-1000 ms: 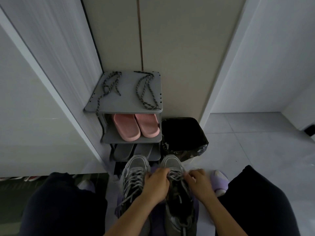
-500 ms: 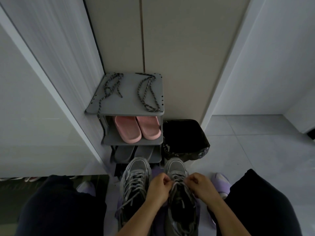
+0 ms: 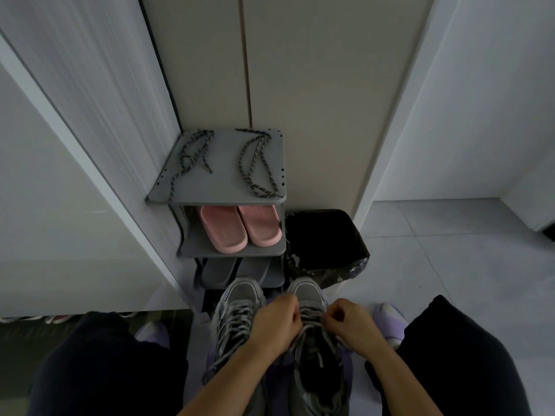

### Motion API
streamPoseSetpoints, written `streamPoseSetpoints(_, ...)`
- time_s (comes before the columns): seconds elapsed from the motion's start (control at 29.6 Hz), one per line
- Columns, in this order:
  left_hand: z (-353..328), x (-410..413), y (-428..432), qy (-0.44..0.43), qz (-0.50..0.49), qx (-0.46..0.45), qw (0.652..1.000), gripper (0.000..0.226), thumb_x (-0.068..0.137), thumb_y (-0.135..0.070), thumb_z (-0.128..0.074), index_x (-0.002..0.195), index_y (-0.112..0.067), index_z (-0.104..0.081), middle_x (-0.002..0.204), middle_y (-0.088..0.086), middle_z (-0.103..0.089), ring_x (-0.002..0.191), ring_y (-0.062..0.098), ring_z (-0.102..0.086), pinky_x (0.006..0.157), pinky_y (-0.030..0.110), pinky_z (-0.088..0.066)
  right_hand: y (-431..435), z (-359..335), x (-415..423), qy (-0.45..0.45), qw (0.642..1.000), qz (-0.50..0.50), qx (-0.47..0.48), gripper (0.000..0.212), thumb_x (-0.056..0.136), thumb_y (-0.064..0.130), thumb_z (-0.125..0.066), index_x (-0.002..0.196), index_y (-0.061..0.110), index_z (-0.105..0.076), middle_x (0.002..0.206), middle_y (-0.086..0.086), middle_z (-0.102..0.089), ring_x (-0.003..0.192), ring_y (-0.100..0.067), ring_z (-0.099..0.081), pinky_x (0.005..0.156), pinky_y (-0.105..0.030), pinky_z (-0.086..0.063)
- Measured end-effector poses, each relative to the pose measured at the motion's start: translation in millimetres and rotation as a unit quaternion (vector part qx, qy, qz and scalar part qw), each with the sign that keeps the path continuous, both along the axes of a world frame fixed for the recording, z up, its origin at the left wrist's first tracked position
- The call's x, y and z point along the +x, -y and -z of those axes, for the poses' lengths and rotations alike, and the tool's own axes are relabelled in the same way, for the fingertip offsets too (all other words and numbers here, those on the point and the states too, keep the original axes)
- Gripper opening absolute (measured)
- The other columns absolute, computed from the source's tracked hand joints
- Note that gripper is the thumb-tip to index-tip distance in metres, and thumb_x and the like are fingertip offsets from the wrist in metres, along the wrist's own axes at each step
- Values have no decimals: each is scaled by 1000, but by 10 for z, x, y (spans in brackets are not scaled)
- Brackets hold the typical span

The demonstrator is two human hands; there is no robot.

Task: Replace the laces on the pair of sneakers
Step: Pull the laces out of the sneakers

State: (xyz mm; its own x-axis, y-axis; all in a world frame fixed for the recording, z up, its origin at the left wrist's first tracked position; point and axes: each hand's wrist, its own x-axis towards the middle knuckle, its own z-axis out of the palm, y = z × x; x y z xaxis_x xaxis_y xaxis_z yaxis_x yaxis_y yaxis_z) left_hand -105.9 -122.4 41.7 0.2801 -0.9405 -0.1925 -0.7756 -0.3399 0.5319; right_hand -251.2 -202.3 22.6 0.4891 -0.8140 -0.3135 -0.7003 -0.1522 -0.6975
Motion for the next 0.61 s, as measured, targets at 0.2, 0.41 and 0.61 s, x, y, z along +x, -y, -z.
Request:
streamPoseSetpoints(0.2, 162, -92, -40, -112, -72, 11, 991, 18, 91, -28, -52, 81, -21, -39, 85, 3, -51, 77, 19, -53, 70, 31, -40, -30, 43, 34, 79, 987, 33, 135, 16, 83, 11, -65, 70, 18, -59, 61, 3, -57, 45, 3, -49, 50, -11, -40)
streamPoseSetpoints(0.41, 61, 30, 17, 60, 63, 46, 995, 15, 97, -20, -40, 103, -10, -48, 110, 9, -49, 98, 29, -56, 78, 37, -42, 5, 10, 18, 36, 998, 29, 43, 21, 82, 12, -62, 66, 22, -52, 67, 6, -56, 60, -3, -49, 54, -12, -38)
streamPoseSetpoints(0.61, 13, 54, 36, 59, 65, 71, 994, 21, 97, -26, -39, 107, -9, -46, 115, 10, -50, 104, 28, -53, 83, 36, -40, -16, 27, 4, 89, 987, 66, 114, 19, 83, 12, -64, 66, 16, -54, 57, 5, -52, 51, -5, -44, 49, -14, -36)
